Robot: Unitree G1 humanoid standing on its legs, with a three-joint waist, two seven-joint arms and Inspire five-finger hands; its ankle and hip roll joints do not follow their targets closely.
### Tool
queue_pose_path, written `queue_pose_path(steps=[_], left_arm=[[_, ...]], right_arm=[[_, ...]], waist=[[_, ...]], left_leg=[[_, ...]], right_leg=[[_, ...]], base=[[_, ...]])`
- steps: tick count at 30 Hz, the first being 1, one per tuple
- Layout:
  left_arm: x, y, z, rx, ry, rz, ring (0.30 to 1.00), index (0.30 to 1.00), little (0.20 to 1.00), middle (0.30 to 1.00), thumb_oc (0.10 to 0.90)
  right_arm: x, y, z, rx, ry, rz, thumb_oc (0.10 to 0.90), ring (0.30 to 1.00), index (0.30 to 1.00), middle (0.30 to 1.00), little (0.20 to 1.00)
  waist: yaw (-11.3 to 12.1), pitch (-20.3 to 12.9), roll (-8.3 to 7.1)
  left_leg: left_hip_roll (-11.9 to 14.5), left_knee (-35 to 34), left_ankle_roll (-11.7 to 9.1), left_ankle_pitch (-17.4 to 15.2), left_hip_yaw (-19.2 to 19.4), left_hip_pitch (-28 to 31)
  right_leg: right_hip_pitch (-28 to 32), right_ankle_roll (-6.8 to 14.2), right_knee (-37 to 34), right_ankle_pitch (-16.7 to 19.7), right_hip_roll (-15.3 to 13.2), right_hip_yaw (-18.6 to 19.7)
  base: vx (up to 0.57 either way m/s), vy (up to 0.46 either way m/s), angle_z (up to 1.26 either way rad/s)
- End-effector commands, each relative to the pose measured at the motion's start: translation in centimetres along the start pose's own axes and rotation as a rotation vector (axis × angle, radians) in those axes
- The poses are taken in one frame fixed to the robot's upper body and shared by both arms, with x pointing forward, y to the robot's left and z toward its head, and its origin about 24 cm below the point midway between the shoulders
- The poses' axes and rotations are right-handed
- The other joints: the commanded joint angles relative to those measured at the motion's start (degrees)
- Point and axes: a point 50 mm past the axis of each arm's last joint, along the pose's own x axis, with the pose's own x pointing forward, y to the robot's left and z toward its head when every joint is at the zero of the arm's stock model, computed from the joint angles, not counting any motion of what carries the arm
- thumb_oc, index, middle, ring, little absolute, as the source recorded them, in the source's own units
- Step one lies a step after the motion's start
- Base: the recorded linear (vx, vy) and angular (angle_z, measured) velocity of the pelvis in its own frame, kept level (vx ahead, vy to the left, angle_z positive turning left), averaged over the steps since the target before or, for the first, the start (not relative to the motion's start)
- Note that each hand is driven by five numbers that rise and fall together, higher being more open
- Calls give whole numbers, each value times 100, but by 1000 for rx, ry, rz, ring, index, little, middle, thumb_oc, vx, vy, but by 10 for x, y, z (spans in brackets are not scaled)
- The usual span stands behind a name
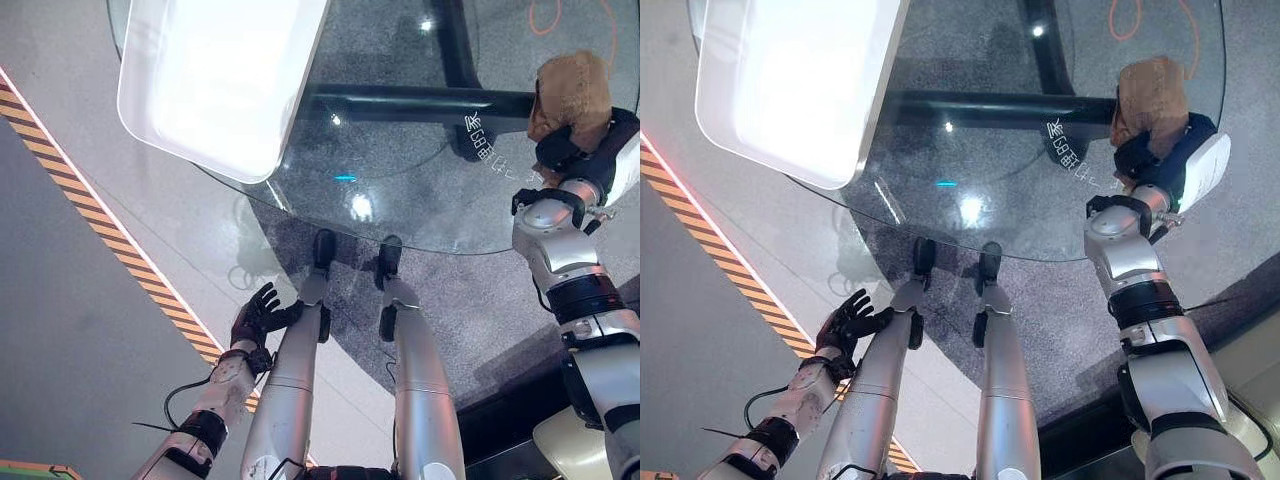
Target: Wipe the table with a cloth and put it in the basket.
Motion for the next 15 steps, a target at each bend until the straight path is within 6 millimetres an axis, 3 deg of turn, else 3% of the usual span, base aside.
queue_pose_path(steps=[1, 9, 15], left_arm=[[-25, 10, -51, -22, 139, 43, 900, 900, 900, 900, 800], [-26, 7, -54, -17, 147, 30, 900, 900, 900, 900, 800], [-25, 7, -53, -9, 147, 30, 900, 900, 900, 900, 800]], right_arm=[[13, -29, 62, 82, -288, -91, 100, 300, 300, 300, 200], [-3, -9, 84, 61, -390, 37, 100, 300, 300, 300, 200], [-25, 16, 96, 2, -480, 243, 100, 300, 300, 300, 200]], waist=[[99, -127, 304], [162, -127, 343], [208, -127, 345]], left_leg=[[-162, 221, 163, -647, -2, 235], [-189, 213, 160, -634, -14, 224], [-205, 203, 141, -606, -11, 228]], right_leg=[[111, 44, -452, 329, 160, -159], [89, 16, -408, 271, 156, -192], [97, 14, -400, 251, 143, -223]], base=[[0, 0, 0], [2, 13, 2], [0, 0, 0]])
